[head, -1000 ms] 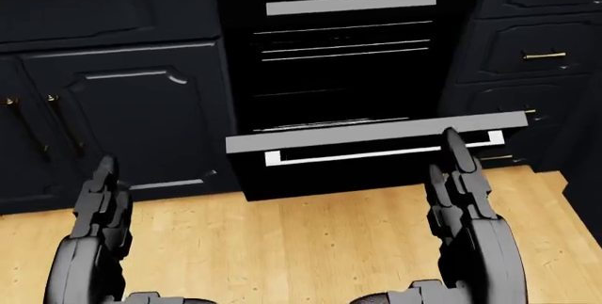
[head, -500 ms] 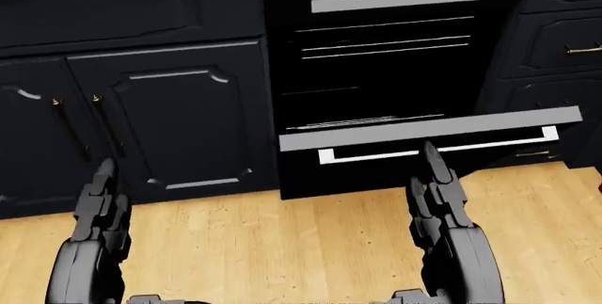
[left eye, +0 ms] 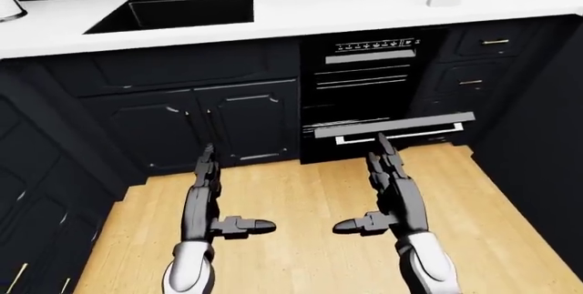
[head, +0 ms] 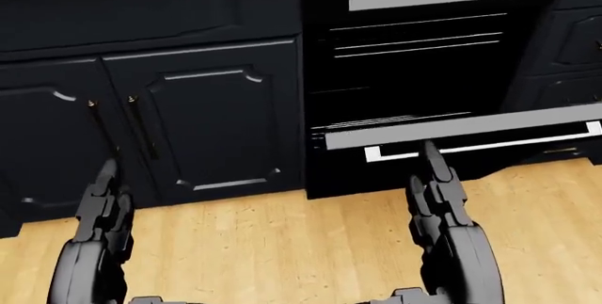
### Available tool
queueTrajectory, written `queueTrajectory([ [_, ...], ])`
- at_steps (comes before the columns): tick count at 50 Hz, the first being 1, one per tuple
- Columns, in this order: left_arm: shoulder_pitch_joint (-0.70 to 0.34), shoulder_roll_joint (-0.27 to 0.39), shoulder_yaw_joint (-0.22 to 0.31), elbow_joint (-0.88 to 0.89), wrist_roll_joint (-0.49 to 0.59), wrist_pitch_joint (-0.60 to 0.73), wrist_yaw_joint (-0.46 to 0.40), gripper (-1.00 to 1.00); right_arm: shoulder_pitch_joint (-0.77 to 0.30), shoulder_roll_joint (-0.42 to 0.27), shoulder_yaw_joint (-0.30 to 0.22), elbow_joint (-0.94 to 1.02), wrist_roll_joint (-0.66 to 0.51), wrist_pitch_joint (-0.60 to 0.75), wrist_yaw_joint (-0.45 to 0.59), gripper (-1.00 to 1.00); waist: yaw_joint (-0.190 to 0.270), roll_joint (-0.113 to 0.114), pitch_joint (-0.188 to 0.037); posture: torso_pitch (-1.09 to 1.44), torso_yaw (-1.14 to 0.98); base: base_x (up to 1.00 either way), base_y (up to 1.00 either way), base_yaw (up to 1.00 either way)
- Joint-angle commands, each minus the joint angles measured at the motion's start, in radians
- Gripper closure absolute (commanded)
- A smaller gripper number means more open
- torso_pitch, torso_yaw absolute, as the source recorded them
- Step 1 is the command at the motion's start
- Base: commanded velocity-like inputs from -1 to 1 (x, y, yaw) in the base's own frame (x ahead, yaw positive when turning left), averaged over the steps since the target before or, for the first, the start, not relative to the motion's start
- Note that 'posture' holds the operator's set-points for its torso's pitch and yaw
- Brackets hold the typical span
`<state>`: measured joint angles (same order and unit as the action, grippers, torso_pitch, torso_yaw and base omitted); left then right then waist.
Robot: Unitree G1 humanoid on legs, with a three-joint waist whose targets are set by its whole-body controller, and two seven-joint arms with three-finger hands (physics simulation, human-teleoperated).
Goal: Close the dishwasher door
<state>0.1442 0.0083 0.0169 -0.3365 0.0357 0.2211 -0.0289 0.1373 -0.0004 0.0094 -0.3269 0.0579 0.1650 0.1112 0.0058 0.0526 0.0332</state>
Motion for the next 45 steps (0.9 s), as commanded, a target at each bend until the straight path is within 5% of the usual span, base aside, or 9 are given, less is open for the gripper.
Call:
queueTrajectory([
  [1, -0.018, -0.005, -0.017, -0.051, -0.003, -0.028, -0.003, -1.0, -0.015, -0.007, -0.016, -0.051, -0.002, -0.037, -0.004, -1.0, -0.003, -0.004, -0.012, 0.0, 0.0, 0.0, 0.32, 0.0],
  [11, -0.014, -0.006, -0.025, -0.047, -0.001, -0.038, -0.004, -1.0, -0.016, -0.008, -0.018, -0.046, 0.003, -0.038, -0.003, -1.0, -0.013, -0.135, -0.012, 0.0, 0.0, 0.0, 0.32, 0.0],
  [12, -0.012, -0.007, -0.028, -0.043, 0.003, -0.042, -0.002, -1.0, -0.017, -0.008, -0.018, -0.043, 0.002, -0.038, -0.004, -1.0, -0.026, -0.098, -0.006, 0.0, 0.0, 0.0, 0.32, 0.0],
  [16, -0.007, -0.006, -0.028, -0.07, 0.0, -0.024, -0.002, -1.0, -0.008, -0.007, -0.015, -0.06, 0.0, -0.036, -0.003, -1.0, -0.022, -0.108, -0.018, 0.0, 0.0, 0.0, 0.32, 0.0],
  [20, -0.013, -0.006, -0.026, -0.047, 0.002, -0.039, -0.002, -1.0, -0.01, -0.007, -0.014, -0.058, -0.001, -0.035, -0.003, -1.0, -0.022, -0.061, -0.002, 0.0, 0.0, 0.0, 0.31, 0.0],
  [24, -0.016, -0.005, -0.023, -0.05, -0.001, -0.034, -0.003, -1.0, -0.013, -0.006, -0.013, -0.051, -0.002, -0.037, -0.003, -1.0, -0.016, 0.066, -0.029, 0.0, 0.0, 0.0, 0.32, 0.0],
  [25, -0.017, -0.005, -0.023, -0.046, -0.001, -0.036, -0.003, -1.0, -0.016, -0.006, -0.013, -0.04, -0.003, -0.044, -0.003, -1.0, -0.008, 0.009, -0.012, 0.0, 0.0, 0.0, 0.32, 0.0],
  [33, -0.031, -0.003, -0.012, -0.016, 0.0, -0.052, -0.001, -1.0, -0.028, -0.009, -0.009, -0.01, -0.006, -0.052, 0.004, -1.0, -0.003, -0.062, 0.005, 0.0, 0.0, 0.0, 0.28, 0.0],
  [45, -0.132, 0.014, 0.03, 0.008, 0.001, -0.001, 0.011, -1.0, -0.057, -0.008, 0.0, 0.021, -0.018, -0.052, 0.004, -1.0, 0.013, -0.083, -0.017, 0.0, 0.0, 0.0, 0.0, 0.0],
])
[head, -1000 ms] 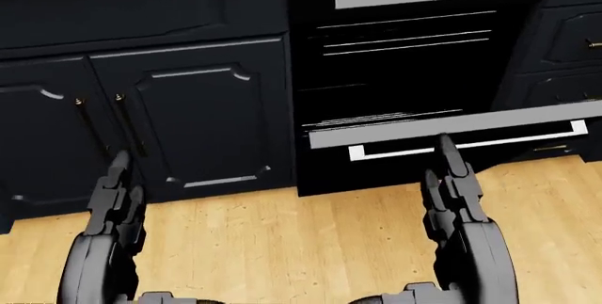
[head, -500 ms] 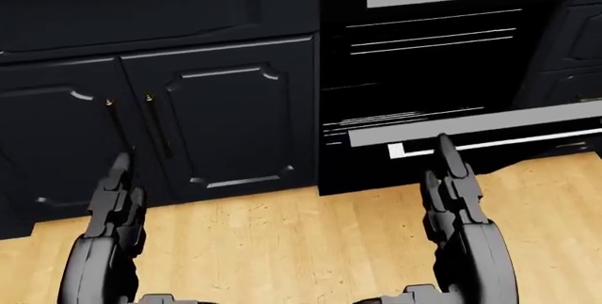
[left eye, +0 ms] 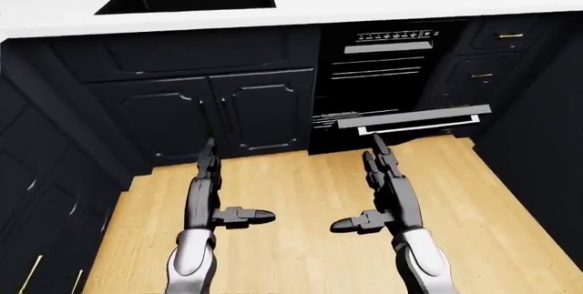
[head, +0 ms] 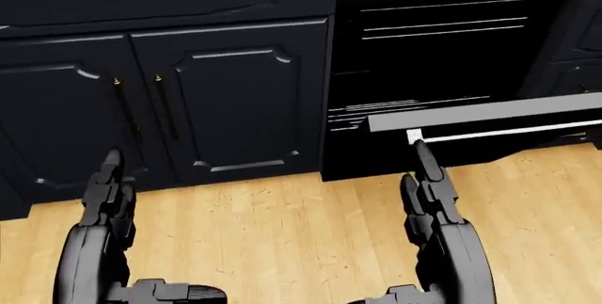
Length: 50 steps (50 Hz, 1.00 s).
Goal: Close the dishwasher door
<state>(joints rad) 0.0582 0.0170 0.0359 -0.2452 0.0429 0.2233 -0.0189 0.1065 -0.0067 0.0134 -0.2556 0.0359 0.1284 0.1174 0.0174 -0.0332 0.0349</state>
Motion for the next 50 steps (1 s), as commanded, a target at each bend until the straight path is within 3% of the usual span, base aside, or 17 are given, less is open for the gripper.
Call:
queueTrajectory([
  [1, -0.066, 0.01, 0.013, -0.089, -0.001, 0.007, 0.001, -1.0, -0.037, -0.002, -0.014, -0.073, 0.023, 0.016, -0.002, -1.0, -0.001, 0.008, -0.026, 0.0, 0.0, 0.0, 0.0, 0.0],
  [12, -0.256, 0.062, 0.067, -0.149, 0.012, 0.171, 0.005, -1.0, -0.196, -0.023, -0.044, -0.162, -0.006, 0.203, -0.039, -1.0, -0.013, 0.031, -0.052, 0.0, 0.0, 0.0, 0.0, 0.0],
  [16, -0.289, 0.071, 0.067, -0.198, 0.018, 0.235, 0.005, -1.0, -0.263, -0.037, -0.072, -0.205, 0.01, 0.28, -0.052, -1.0, -0.014, 0.032, -0.054, 0.0, 0.0, 0.0, 0.0, 0.0],
  [21, -0.365, 0.105, 0.105, -0.238, -0.001, 0.326, 0.009, -1.0, -0.336, -0.066, -0.102, -0.308, 0.038, 0.412, -0.055, -1.0, -0.013, 0.03, -0.053, 0.0, 0.0, 0.0, 0.0, 0.0],
  [29, -0.403, 0.128, 0.118, -0.279, -0.011, 0.387, 0.01, -1.0, -0.412, -0.086, -0.137, -0.403, 0.089, 0.548, -0.108, -1.0, -0.013, 0.029, -0.047, 0.0, 0.0, 0.0, 0.0, 0.0],
  [33, -0.45, 0.153, 0.15, -0.336, -0.042, 0.466, 0.017, -1.0, -0.427, -0.095, -0.124, -0.413, 0.093, 0.566, -0.123, -1.0, -0.014, 0.029, -0.044, 0.0, 0.0, 0.01, 0.0, 0.0],
  [34, -0.463, 0.162, 0.153, -0.347, -0.047, 0.486, 0.021, -1.0, -0.438, -0.098, -0.126, -0.419, 0.095, 0.582, -0.125, -1.0, -0.015, 0.033, -0.056, 0.0, 0.0, 0.07, 0.0, 0.0],
  [36, -0.473, 0.172, 0.153, -0.365, -0.052, 0.505, 0.025, -1.0, -0.446, -0.101, -0.125, -0.421, 0.085, 0.583, -0.132, -1.0, -0.014, 0.037, -0.027, 0.0, 0.0, 0.13, 0.0, 0.0],
  [41, -0.496, 0.192, 0.166, -0.396, -0.071, 0.547, 0.03, -1.0, -0.446, -0.097, -0.115, -0.433, 0.073, 0.595, -0.133, -1.0, -0.012, 0.025, 0.012, 0.0, 0.0, 0.29, 0.0, 0.0],
  [44, -0.499, 0.194, 0.162, -0.391, -0.071, 0.544, 0.032, -1.0, -0.439, -0.095, -0.112, -0.417, 0.062, 0.572, -0.131, -1.0, -0.011, -0.004, 0.019, 0.0, 0.0, 0.36, 0.01, 0.0],
  [46, -0.502, 0.195, 0.161, -0.392, -0.072, 0.546, 0.033, -1.0, -0.433, -0.094, -0.105, -0.412, 0.054, 0.564, -0.128, -1.0, -0.015, 0.01, 0.01, 0.0, 0.0, 0.36, 0.01, 0.0],
  [48, -0.506, 0.195, 0.159, -0.398, -0.072, 0.554, 0.035, -1.0, -0.44, -0.093, -0.108, -0.407, 0.052, 0.566, -0.125, -1.0, -0.012, -0.001, 0.005, 0.0, 0.0, 0.35, 0.01, 0.0],
  [50, -0.509, 0.195, 0.16, -0.403, -0.073, 0.562, 0.035, -1.0, -0.443, -0.093, -0.111, -0.415, 0.052, 0.575, -0.124, -1.0, -0.011, 0.006, -0.004, 0.0, 0.0, 0.35, 0.0, 0.0],
])
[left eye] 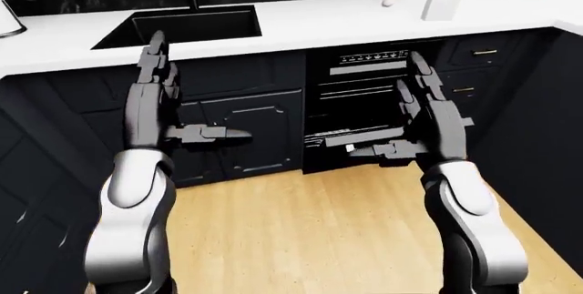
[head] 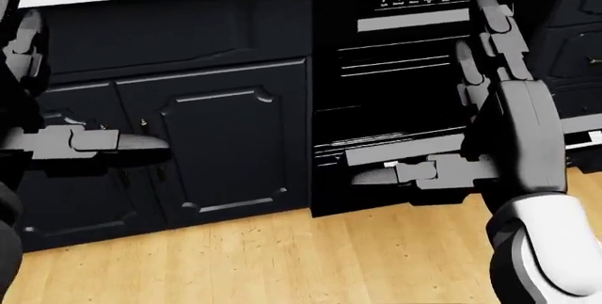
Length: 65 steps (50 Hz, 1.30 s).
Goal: Close the dishwasher door
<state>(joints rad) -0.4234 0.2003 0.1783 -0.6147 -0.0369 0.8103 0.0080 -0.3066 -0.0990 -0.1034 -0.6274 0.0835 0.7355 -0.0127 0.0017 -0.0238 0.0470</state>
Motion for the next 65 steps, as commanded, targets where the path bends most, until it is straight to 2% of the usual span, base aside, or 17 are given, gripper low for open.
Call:
queueTrajectory([
  [1, -0.03, 0.013, 0.017, -0.04, 0.007, -0.018, 0.009, -1.0, -0.03, 0.0, 0.007, -0.048, 0.005, -0.027, 0.007, -1.0, 0.004, 0.002, -0.015, 0.0, 0.0, 0.36, 0.01, 0.0],
  [5, -0.019, 0.001, -0.007, -0.066, 0.019, -0.007, 0.008, -1.0, -0.018, 0.004, 0.015, -0.063, -0.001, -0.027, 0.009, -1.0, -0.007, 0.039, -0.009, 0.0, 0.0, 0.35, 0.01, 0.0],
  [8, -0.017, -0.005, -0.009, -0.067, 0.024, -0.008, 0.004, -1.0, -0.02, 0.004, 0.013, -0.063, -0.003, -0.026, 0.012, -1.0, -0.015, 0.114, -0.03, 0.0, 0.0, 0.36, 0.02, 0.0],
  [18, -0.042, -0.004, -0.008, -0.108, 0.027, 0.04, -0.007, -1.0, -0.025, 0.005, 0.009, -0.056, 0.0, -0.03, 0.011, -1.0, 0.016, 0.044, -0.014, 0.0, 0.0, 0.36, 0.02, 0.0],
  [22, -0.023, -0.006, -0.011, -0.1, 0.033, 0.019, -0.013, -1.0, -0.015, 0.005, -0.007, -0.064, 0.016, -0.033, 0.014, -1.0, 0.023, -0.033, -0.033, 0.0, 0.0, 0.35, 0.03, 0.0],
  [25, -0.039, -0.003, -0.004, -0.109, 0.032, 0.038, -0.016, -1.0, -0.013, 0.001, -0.003, -0.064, 0.015, -0.037, 0.01, -1.0, 0.011, -0.028, -0.012, 0.0, 0.0, 0.35, 0.03, 0.0],
  [33, -0.039, -0.003, -0.005, -0.116, 0.034, 0.045, -0.017, -1.0, -0.024, -0.002, -0.007, -0.063, 0.021, -0.031, 0.01, -1.0, -0.015, 0.038, -0.01, 0.0, 0.0, 0.36, 0.03, 0.0],
  [36, -0.043, 0.0, -0.004, -0.113, 0.034, 0.046, -0.016, -1.0, -0.03, -0.002, 0.002, -0.066, 0.017, -0.025, 0.005, -1.0, -0.017, 0.124, -0.041, 0.0, 0.0, 0.36, 0.02, 0.0],
  [37, -0.04, -0.001, -0.008, -0.115, 0.036, 0.044, -0.015, -1.0, -0.028, -0.002, 0.003, -0.06, 0.015, -0.032, 0.006, -1.0, -0.006, 0.087, -0.028, 0.0, 0.0, 0.36, 0.02, 0.0],
  [39, -0.041, -0.004, -0.011, -0.107, 0.038, 0.038, -0.015, -1.0, -0.026, -0.003, 0.004, -0.055, 0.011, -0.037, 0.009, -1.0, -0.003, 0.103, -0.016, 0.0, 0.0, 0.36, 0.03, 0.0],
  [45, -0.053, -0.004, -0.018, -0.113, 0.046, 0.052, -0.016, -1.0, -0.028, -0.005, -0.005, -0.055, 0.012, -0.036, 0.013, -1.0, 0.015, 0.052, -0.019, 0.0, 0.0, 0.35, 0.03, 0.0],
  [50, -0.043, -0.008, -0.022, -0.113, 0.054, 0.044, -0.02, -1.0, -0.016, -0.003, -0.005, -0.056, 0.014, -0.045, 0.013, -1.0, 0.024, -0.048, -0.042, 0.0, 0.0, 0.36, 0.03, 0.0],
  [51, -0.044, -0.01, -0.022, -0.117, 0.054, 0.047, -0.021, -1.0, -0.014, -0.003, -0.005, -0.056, 0.014, -0.046, 0.013, -1.0, 0.012, -0.016, -0.028, 0.0, 0.0, 0.36, 0.04, 0.0],
  [53, -0.045, -0.011, -0.022, -0.115, 0.055, 0.046, -0.021, -1.0, -0.015, -0.004, -0.006, -0.054, 0.013, -0.047, 0.013, -1.0, 0.008, -0.035, -0.016, 0.0, 0.0, 0.35, 0.02, 0.0],
  [59, -0.043, -0.014, -0.02, -0.123, 0.056, 0.05, -0.025, -1.0, -0.012, -0.002, -0.003, -0.056, 0.012, -0.049, 0.013, -1.0, -0.009, 0.009, -0.013, 0.0, 0.0, 0.35, 0.03, 0.0],
  [64, -0.038, -0.017, -0.022, -0.122, 0.052, 0.046, -0.022, -1.0, -0.012, -0.001, -0.003, -0.061, 0.013, -0.045, 0.013, -1.0, -0.014, 0.122, -0.046, 0.0, 0.0, 0.35, 0.03, 0.0],
  [65, -0.034, -0.018, -0.028, -0.118, 0.056, 0.039, -0.022, -1.0, -0.012, 0.0, -0.003, -0.063, 0.015, -0.043, 0.013, -1.0, -0.005, 0.081, -0.026, 0.0, 0.0, 0.35, 0.02, 0.0],
])
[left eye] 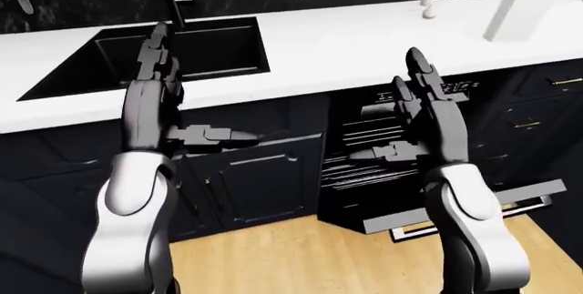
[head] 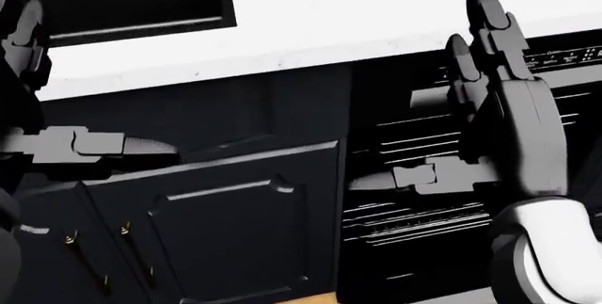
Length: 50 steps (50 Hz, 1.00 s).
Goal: Close the dishwasher door
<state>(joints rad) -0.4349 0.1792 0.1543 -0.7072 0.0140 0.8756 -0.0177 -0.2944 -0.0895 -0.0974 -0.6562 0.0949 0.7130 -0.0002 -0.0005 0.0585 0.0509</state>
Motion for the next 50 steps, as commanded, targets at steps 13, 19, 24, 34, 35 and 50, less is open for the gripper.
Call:
queueTrajectory([
  [13, -0.022, -0.007, -0.016, -0.027, 0.022, -0.027, -0.002, -1.0, -0.018, -0.017, -0.025, -0.035, 0.024, -0.021, 0.004, -1.0, 0.028, -0.115, -0.043, 0.0, 0.0, 0.36, 0.03, 0.0],
  [19, -0.023, -0.012, -0.02, -0.034, 0.028, -0.023, -0.005, -1.0, -0.009, -0.017, -0.019, -0.046, 0.019, -0.029, 0.009, -1.0, 0.021, -0.115, -0.016, 0.0, 0.0, 0.12, 0.01, 0.0],
  [24, -0.038, -0.013, -0.03, -0.044, 0.036, 0.003, -0.008, -1.0, -0.023, -0.012, -0.036, -0.033, 0.042, -0.031, 0.005, -1.0, 0.002, -0.069, -0.01, 0.0, 0.0, 0.0, 0.0, 0.0],
  [34, -0.034, -0.017, -0.029, -0.055, 0.037, -0.001, -0.018, -1.0, -0.044, -0.036, -0.052, -0.04, 0.081, 0.002, -0.025, -1.0, 0.001, -0.032, -0.04, 0.0, 0.0, 0.0, 0.0, -0.92],
  [35, -0.038, -0.016, -0.026, -0.056, 0.035, 0.008, -0.018, -1.0, -0.047, -0.037, -0.051, -0.041, 0.084, 0.008, -0.027, -1.0, 0.001, -0.04, -0.035, 0.0, 0.0, 0.0, 0.0, -1.0],
  [50, -0.035, -0.041, -0.063, -0.064, 0.066, 0.005, -0.019, -1.0, -0.004, -0.035, -0.062, -0.057, 0.079, -0.022, -0.02, -1.0, -0.021, 0.041, -0.022, 0.0, 0.0, 0.0, 0.0, -1.0],
])
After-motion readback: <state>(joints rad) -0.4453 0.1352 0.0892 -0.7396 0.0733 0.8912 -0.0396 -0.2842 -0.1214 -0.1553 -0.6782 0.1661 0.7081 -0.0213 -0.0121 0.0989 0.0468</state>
